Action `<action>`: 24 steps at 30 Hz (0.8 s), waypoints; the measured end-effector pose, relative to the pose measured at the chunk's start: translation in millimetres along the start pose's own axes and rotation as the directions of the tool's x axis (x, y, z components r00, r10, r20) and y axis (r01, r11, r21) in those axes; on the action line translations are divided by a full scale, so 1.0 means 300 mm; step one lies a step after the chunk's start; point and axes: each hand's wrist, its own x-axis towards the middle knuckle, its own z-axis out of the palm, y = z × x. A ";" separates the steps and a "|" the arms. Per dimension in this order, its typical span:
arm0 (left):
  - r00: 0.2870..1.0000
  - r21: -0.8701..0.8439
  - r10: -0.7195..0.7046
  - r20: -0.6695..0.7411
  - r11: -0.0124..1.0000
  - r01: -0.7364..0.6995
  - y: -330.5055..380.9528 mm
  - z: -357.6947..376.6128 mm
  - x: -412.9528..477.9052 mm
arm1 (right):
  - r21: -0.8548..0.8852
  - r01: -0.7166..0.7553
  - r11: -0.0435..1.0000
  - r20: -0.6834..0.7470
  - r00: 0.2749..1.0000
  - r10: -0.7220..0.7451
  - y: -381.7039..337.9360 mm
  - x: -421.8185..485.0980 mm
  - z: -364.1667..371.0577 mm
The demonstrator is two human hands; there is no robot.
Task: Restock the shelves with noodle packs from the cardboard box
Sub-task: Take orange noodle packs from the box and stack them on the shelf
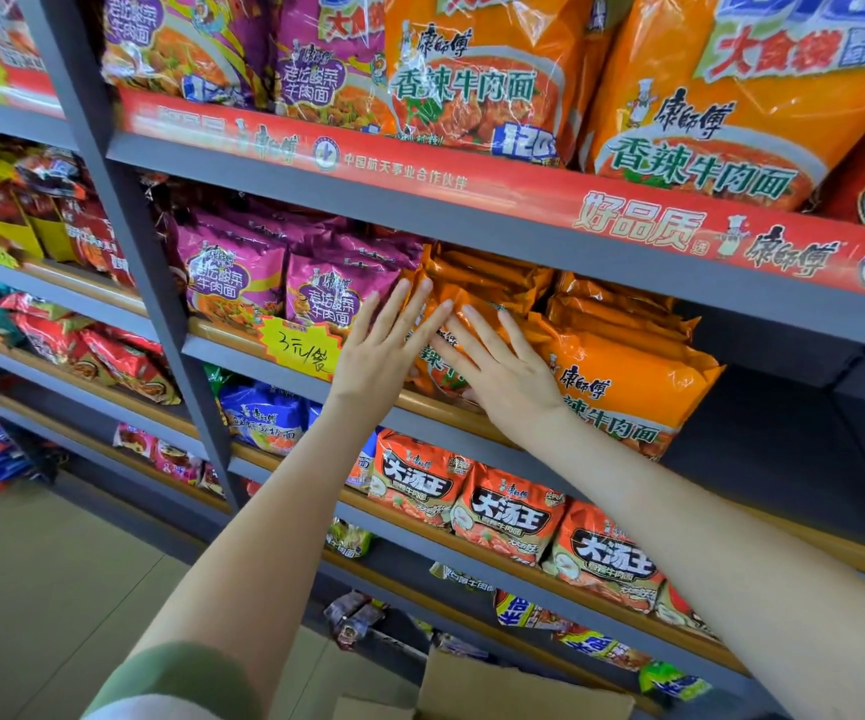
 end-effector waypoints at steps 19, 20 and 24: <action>0.987 -0.299 0.048 0.151 0.954 0.000 -0.039 -0.064 -0.019 | 0.087 -0.105 0.991 0.053 0.993 0.101 0.042 -0.017 -0.054; 0.986 -0.337 0.030 0.167 0.941 0.028 -0.037 -0.076 -0.011 | 0.085 -0.107 0.991 0.061 0.993 0.102 0.045 -0.022 -0.053; 0.975 -0.206 -0.011 0.222 0.977 0.058 -0.048 -0.102 0.030 | 0.096 -0.058 0.994 0.085 0.995 0.050 0.050 -0.029 -0.048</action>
